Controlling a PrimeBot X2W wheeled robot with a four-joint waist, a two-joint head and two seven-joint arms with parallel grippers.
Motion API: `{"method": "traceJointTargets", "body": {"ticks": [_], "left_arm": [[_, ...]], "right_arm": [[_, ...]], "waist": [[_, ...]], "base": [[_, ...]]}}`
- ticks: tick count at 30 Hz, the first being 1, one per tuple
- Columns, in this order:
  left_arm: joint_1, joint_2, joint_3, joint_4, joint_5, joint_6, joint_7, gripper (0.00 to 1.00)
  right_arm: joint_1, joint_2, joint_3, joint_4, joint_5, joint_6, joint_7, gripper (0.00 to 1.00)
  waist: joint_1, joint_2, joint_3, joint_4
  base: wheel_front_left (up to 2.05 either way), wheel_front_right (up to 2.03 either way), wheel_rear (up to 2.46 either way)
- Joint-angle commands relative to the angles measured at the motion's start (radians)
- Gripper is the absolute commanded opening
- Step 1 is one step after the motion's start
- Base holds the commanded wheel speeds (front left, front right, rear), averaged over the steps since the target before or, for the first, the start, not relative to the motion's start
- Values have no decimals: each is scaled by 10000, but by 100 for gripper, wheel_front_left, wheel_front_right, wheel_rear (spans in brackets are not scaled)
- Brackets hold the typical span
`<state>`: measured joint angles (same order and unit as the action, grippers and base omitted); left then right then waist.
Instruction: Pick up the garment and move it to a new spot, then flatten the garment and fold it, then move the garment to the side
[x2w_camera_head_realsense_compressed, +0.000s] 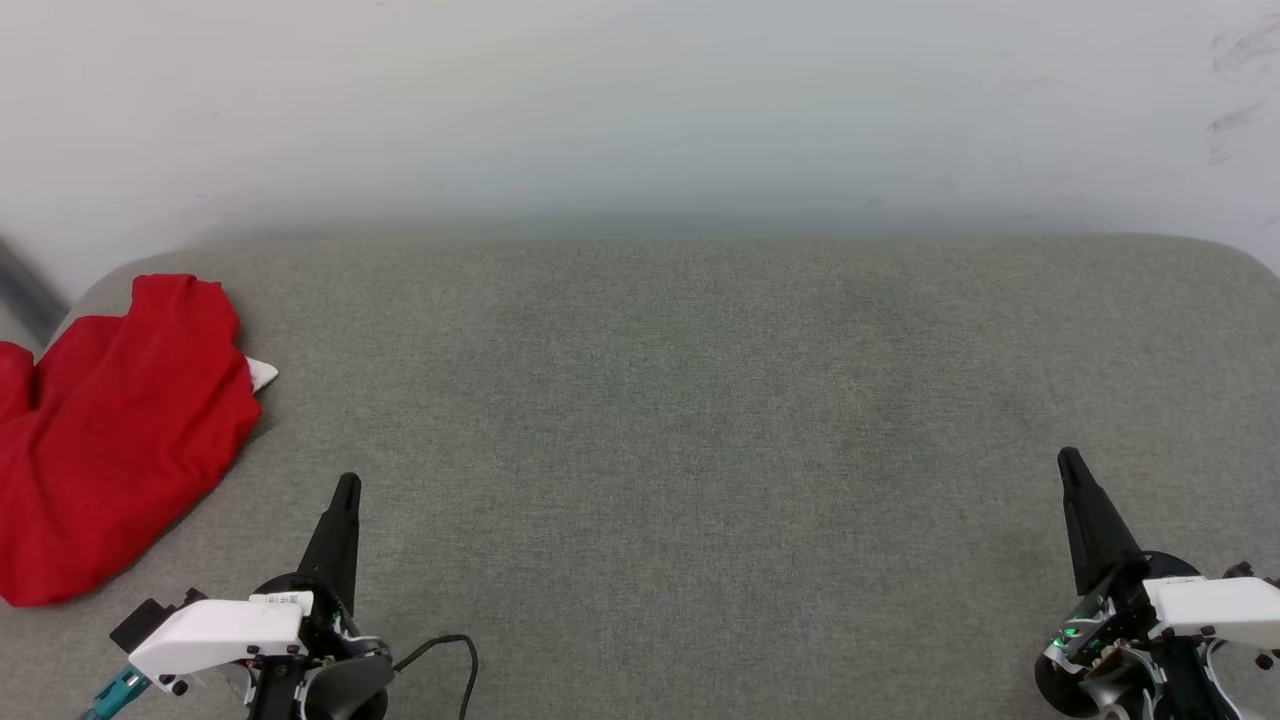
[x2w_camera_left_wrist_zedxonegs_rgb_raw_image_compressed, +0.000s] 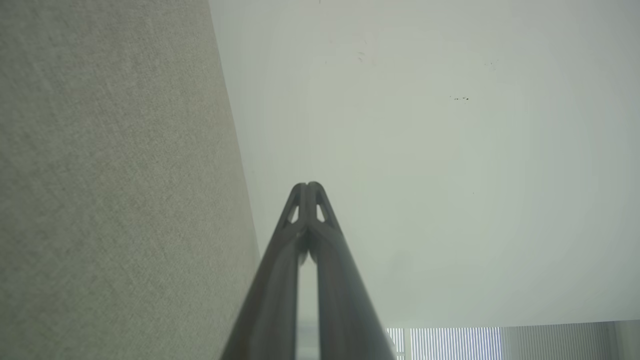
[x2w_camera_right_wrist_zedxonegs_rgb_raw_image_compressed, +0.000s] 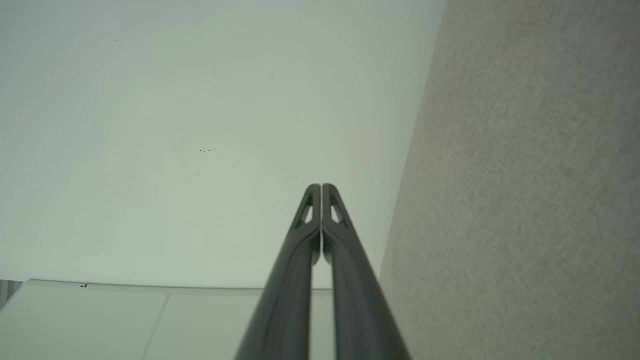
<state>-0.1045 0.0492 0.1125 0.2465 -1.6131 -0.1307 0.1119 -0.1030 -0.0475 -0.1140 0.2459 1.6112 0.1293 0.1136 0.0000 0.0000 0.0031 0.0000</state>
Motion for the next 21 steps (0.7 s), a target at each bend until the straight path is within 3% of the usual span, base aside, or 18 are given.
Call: {"method": "traceJointTargets", "body": {"ticks": [1, 21], "left_arm": [[-88, 28, 32, -4, 0, -20, 34, 0], [-88, 28, 33, -4, 0, -20, 34, 0]], "right_arm": [[-115, -62, -3, 6, 37, 45, 0, 0], [-115, -62, -3, 6, 37, 45, 0, 0]], "waist": [[0, 0, 0, 0], [0, 0, 0, 0]], "base": [[0, 0, 0], [0, 0, 0]]}}
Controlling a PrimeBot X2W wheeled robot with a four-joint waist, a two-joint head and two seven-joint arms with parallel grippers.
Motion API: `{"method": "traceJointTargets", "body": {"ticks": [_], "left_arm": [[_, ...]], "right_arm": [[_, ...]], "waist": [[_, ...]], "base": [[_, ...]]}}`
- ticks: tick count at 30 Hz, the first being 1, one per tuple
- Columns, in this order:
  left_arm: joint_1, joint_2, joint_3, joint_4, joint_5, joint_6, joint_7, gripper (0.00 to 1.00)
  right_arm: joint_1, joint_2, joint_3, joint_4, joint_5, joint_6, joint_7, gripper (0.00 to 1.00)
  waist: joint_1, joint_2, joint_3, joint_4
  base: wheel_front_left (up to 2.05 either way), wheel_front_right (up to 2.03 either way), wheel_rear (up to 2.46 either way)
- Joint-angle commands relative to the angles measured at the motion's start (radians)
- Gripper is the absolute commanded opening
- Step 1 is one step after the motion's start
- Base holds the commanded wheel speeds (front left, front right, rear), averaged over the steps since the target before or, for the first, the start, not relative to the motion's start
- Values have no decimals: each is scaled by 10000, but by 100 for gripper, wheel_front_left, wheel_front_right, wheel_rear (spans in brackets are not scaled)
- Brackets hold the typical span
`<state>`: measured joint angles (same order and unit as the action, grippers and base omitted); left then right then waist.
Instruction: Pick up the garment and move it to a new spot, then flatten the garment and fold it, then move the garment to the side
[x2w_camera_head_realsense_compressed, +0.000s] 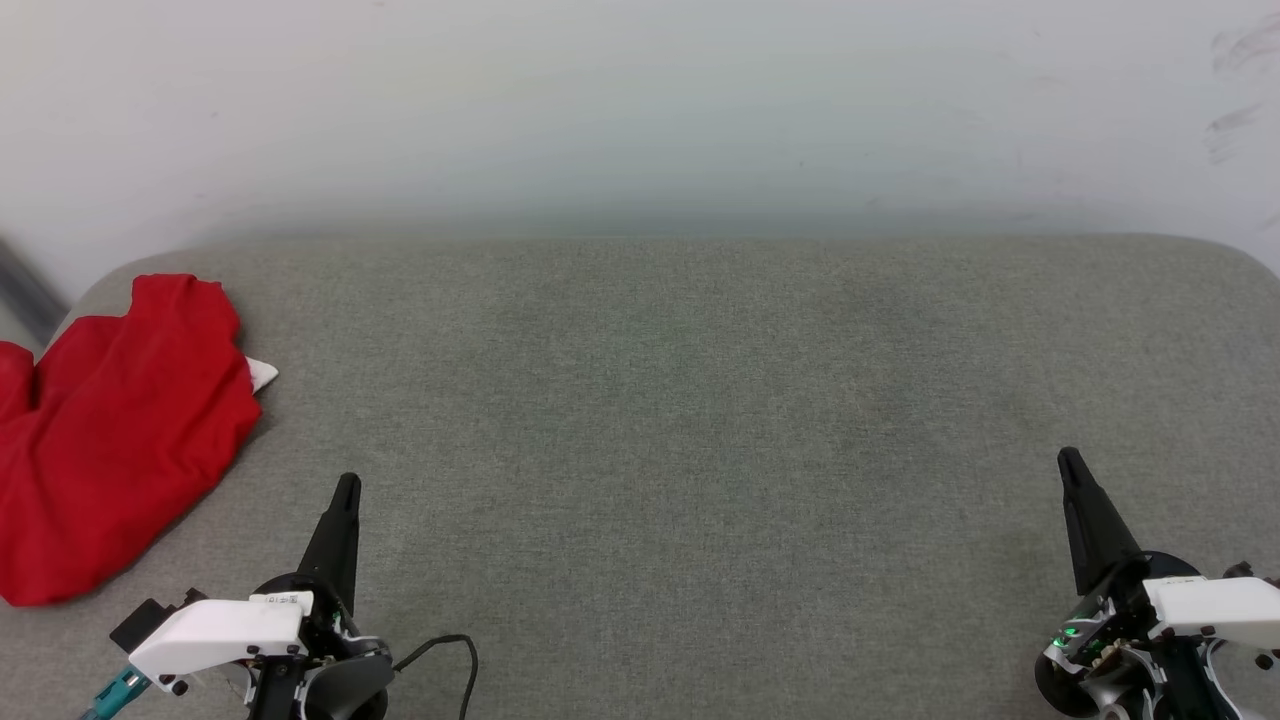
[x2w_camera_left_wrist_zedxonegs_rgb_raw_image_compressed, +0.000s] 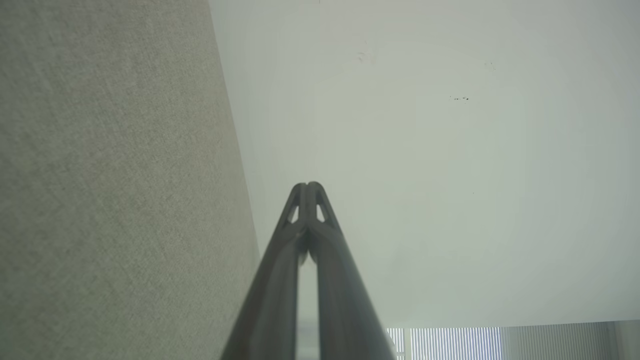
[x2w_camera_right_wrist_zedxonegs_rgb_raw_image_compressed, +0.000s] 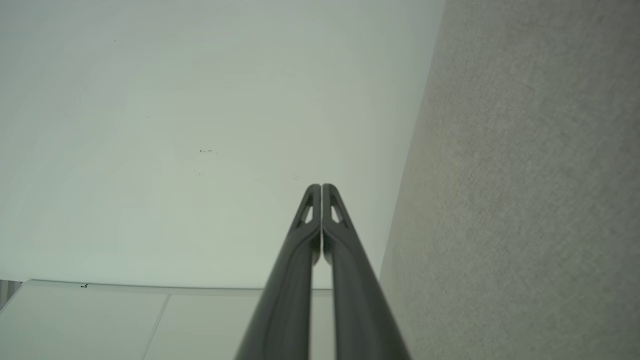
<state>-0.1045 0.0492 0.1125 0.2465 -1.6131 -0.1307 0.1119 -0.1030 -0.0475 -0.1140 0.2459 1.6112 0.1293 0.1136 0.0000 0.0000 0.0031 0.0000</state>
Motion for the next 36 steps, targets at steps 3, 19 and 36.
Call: {"method": "traceJointTargets", "body": {"ticks": [3, 19, 36], "left_arm": [[-88, 28, 33, -4, 0, -20, 34, 0], [66, -21, -70, 91, -23, 2, -32, 100], [-3, -11, -770, -587, 406, 1, -836, 100]], "right_arm": [[-115, -62, -3, 6, 37, 45, 0, 0], [96, 17, 19, 92, 9, -4, -31, 100], [400, -45, 447, -676, -400, 1, -809, 100]], "waist": [[0, 0, 0, 0], [0, 0, 1, -1], [0, 0, 15, -26]], "base": [[0, 0, 0], [0, 0, 0], [0, 0, 0]]}}
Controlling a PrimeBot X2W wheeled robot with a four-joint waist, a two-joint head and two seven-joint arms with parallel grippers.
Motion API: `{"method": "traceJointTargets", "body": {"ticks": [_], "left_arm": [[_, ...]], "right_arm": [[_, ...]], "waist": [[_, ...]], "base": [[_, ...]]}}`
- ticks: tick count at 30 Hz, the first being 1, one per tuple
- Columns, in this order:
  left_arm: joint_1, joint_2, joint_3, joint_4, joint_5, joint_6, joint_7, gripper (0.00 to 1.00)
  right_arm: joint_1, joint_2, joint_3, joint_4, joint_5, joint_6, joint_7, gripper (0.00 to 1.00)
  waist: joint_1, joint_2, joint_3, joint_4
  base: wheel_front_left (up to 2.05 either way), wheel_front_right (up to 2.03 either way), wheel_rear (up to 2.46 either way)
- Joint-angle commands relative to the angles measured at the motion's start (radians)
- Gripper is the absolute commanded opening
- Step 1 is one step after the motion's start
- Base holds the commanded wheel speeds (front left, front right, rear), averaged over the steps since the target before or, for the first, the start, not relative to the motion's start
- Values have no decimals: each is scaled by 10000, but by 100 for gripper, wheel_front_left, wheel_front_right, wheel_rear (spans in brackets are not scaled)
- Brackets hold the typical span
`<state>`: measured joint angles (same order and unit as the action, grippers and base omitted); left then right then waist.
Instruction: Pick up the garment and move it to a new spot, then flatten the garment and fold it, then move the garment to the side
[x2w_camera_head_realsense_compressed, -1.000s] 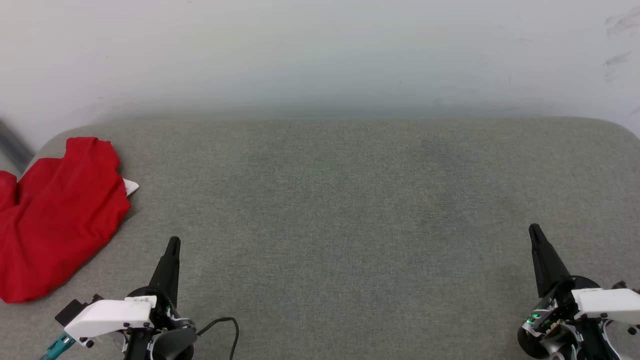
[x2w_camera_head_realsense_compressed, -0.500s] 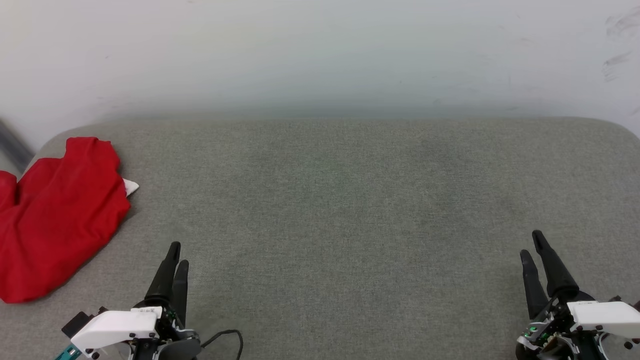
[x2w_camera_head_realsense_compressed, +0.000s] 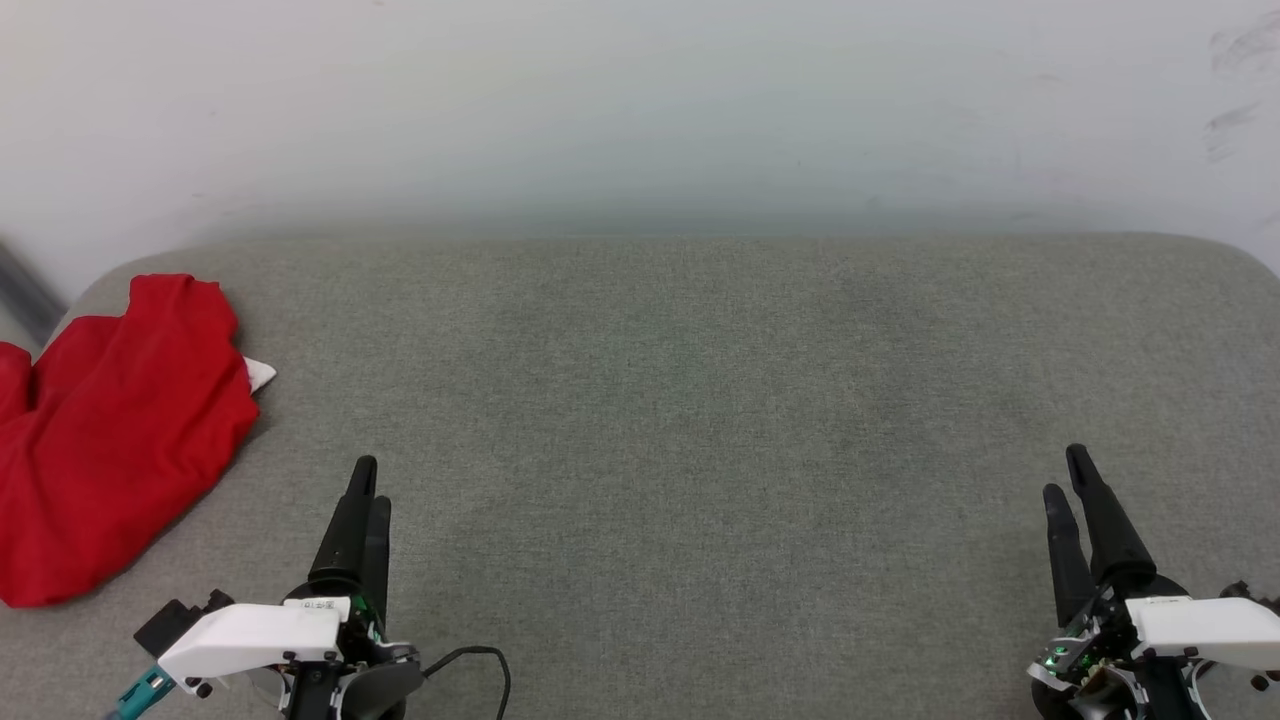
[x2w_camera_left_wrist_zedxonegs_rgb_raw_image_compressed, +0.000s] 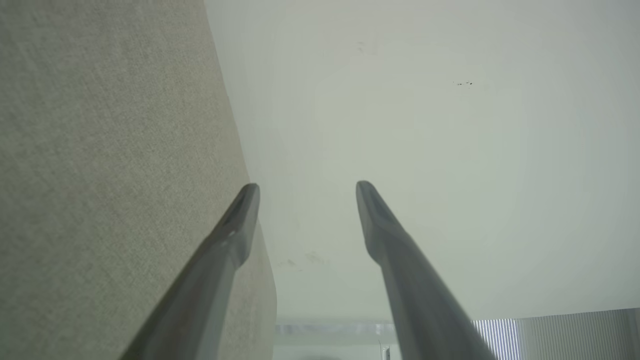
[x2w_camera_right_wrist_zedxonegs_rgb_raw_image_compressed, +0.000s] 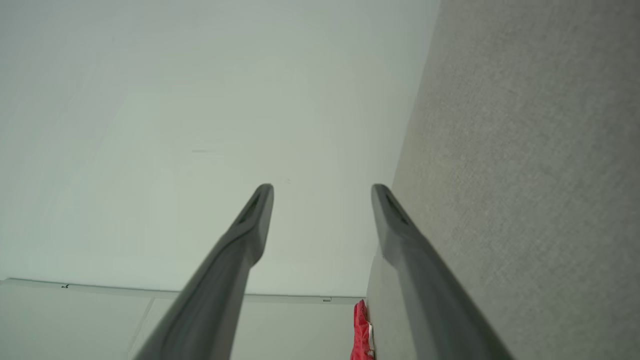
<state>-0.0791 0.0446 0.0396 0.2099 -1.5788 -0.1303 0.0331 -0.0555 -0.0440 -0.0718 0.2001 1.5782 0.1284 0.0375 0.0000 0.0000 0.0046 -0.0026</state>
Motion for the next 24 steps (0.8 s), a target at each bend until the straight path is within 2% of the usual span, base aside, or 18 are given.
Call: {"method": "traceJointTargets", "body": {"ticks": [1, 9, 24], "left_arm": [[-252, 36, -56, -257, 168, -3, -91, 100], [-223, 41, -226, -427, 1601, -3, -424, 100], [-107, 57, -486, -504, 5210, -4, -982, 100]], "right_arm": [[-60, -103, 53, -254, -181, 11, -97, 100], [26, -162, 169, -476, -1542, 13, -454, 100], [261, -140, 303, -878, -5428, 17, -1016, 100]], "waist": [[0, 0, 1, 0], [0, 0, -10, -6], [0, 0, -65, 5]], "base": [[0, 0, 0], [0, 0, 0], [0, 0, 0]]}}
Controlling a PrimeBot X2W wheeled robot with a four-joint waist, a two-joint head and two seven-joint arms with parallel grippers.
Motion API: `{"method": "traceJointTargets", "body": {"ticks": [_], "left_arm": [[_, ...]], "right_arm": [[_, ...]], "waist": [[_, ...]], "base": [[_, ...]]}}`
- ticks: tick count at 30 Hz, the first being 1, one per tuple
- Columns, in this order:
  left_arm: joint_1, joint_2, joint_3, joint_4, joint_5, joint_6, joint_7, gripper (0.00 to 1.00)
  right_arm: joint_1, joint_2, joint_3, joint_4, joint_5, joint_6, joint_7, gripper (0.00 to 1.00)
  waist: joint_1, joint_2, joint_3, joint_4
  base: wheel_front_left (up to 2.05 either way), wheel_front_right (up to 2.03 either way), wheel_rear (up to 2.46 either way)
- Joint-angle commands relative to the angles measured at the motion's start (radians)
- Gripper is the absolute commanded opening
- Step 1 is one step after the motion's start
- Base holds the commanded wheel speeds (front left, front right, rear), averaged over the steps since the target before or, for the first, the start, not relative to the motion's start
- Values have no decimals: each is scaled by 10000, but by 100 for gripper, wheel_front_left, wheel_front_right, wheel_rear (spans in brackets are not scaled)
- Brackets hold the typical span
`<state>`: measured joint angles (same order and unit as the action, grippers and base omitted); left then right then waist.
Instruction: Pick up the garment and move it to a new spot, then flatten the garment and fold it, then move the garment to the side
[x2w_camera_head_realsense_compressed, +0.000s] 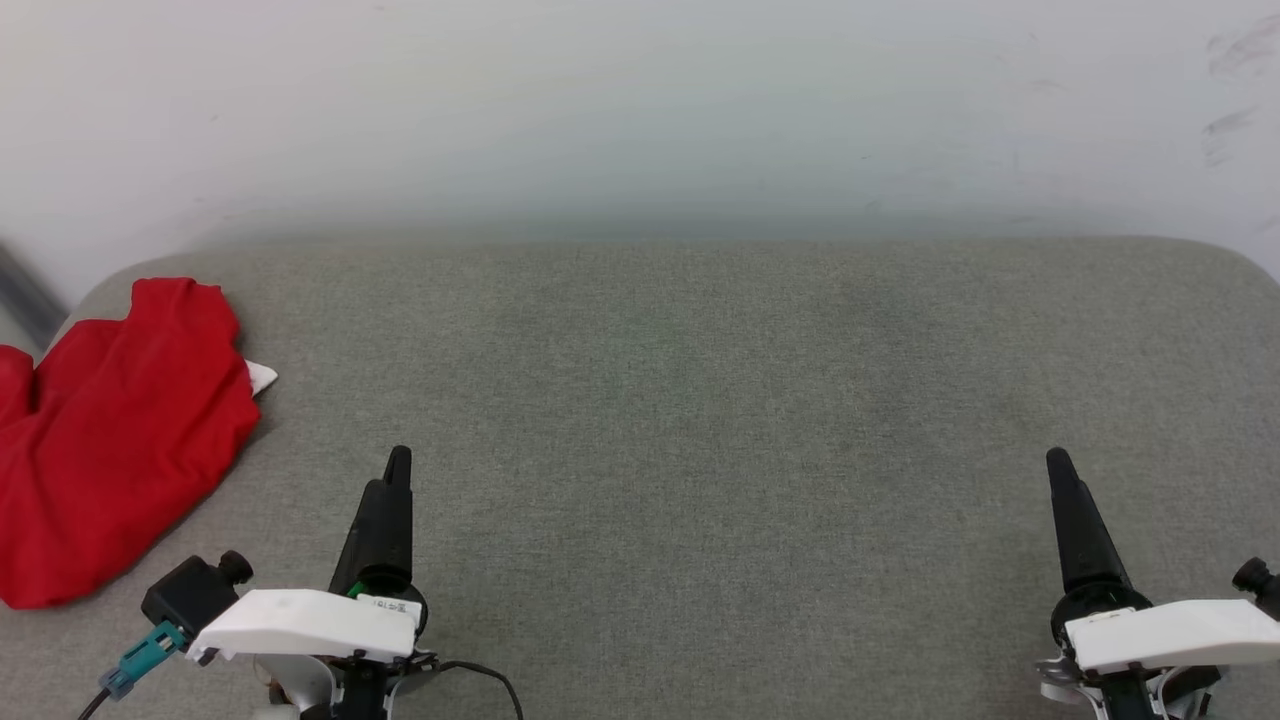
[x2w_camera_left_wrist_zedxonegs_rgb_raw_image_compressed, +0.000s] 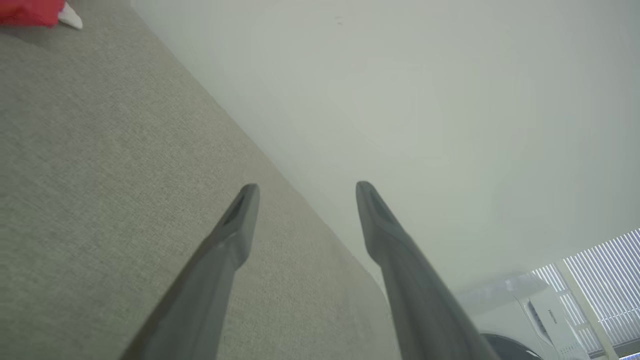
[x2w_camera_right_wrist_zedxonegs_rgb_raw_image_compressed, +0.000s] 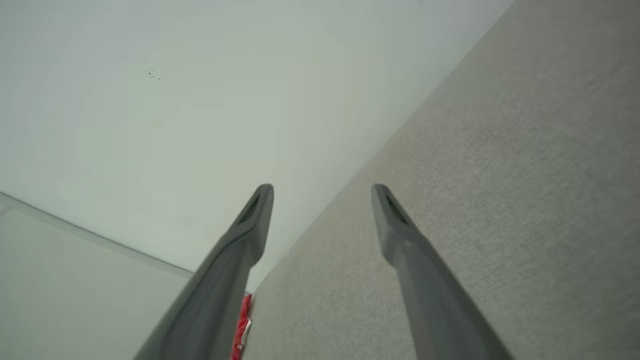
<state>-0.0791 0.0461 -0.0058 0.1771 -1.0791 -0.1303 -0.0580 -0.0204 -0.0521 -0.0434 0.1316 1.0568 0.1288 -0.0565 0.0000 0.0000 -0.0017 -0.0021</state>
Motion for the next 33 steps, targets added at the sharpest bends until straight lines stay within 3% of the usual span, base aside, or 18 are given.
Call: {"method": "traceJointTargets", "body": {"ticks": [1, 16, 33], "left_arm": [[-91, 42, -47, -181, 448, -4, -104, 100], [47, 50, -260, -241, 3852, 82, -578, 100], [22, 248, -552, -201, 6325, 295, -1043, 100]], "right_arm": [[-71, -57, 26, -200, -460, 13, -112, 100], [21, -8, 16, -120, -4001, 16, -447, 100], [137, 30, -65, -343, -6492, 20, -558, 100]], "waist": [[0, 0, -5, 1], [0, 0, -23, 21], [0, 0, -29, 3]], "base": [[0, 0, 0], [0, 0, 0], [0, 0, 0]]}}
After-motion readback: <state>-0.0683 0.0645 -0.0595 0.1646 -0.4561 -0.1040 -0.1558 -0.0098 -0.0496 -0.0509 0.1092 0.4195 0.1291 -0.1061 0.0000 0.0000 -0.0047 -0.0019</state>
